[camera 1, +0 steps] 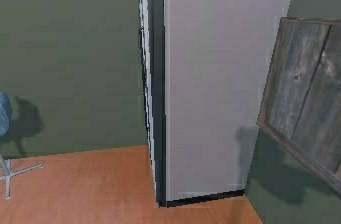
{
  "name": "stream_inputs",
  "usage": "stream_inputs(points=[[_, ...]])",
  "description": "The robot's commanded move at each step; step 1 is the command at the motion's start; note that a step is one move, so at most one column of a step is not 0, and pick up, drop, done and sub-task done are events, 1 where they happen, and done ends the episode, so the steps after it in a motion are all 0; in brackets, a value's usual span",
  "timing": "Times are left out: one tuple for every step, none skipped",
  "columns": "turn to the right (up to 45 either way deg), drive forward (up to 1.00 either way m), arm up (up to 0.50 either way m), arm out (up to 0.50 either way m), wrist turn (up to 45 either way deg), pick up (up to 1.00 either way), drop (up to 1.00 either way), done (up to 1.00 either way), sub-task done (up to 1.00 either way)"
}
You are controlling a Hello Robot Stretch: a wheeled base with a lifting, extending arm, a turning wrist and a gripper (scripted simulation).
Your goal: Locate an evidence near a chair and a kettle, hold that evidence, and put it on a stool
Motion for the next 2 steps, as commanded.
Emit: stream_inputs(points=[[0.0,0.0,0.0,0.0,36.0,0.0,0.0,0.0,0.0],[0.0,0.0,-0.32,0.0,0.0,0.0,0.0,0.0,0.0]])
